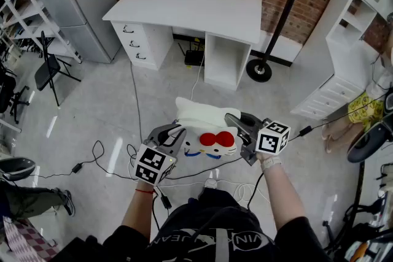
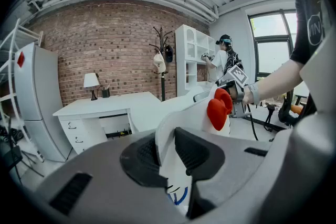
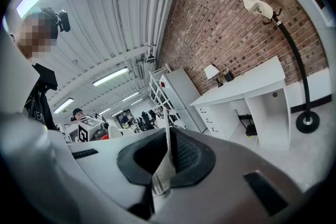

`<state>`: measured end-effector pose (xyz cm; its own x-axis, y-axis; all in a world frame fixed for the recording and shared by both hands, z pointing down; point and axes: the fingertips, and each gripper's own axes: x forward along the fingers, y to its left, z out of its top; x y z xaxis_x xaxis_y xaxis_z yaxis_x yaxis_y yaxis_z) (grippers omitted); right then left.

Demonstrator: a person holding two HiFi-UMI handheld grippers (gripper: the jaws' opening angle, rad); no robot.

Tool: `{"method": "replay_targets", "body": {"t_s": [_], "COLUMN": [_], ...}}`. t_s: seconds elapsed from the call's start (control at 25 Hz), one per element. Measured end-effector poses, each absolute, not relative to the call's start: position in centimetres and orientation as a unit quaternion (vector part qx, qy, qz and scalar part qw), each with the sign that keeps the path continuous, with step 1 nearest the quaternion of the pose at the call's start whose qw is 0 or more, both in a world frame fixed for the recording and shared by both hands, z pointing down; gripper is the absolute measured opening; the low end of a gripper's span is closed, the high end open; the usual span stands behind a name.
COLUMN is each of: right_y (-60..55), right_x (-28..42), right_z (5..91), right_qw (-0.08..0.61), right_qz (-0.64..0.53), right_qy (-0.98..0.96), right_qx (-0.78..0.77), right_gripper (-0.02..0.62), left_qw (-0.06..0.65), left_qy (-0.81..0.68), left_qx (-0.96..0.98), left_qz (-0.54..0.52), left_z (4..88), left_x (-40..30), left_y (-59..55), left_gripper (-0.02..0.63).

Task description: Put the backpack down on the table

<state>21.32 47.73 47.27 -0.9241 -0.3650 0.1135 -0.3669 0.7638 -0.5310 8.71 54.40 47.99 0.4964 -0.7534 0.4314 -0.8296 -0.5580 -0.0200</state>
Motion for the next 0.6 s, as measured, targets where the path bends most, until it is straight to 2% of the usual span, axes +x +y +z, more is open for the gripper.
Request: {"method": "replay_targets", "body": {"t_s": [0.6], "right_y": [40.6], "right_x": [21.1], "right_z": [47.2], "right_qw": [0.002], "right_qz": [0.281], "right_qy": [-0.944], "right_qx": [0.172], "right_gripper": [0.011], "left_qw": [0.102], "left_qy": [-0.487], "left_qx": [0.845], "left_qz": [0.196], "left_z": [47.8], "left_x": [8.9], "left_y": [47.8], "left_gripper": [0.061]}}
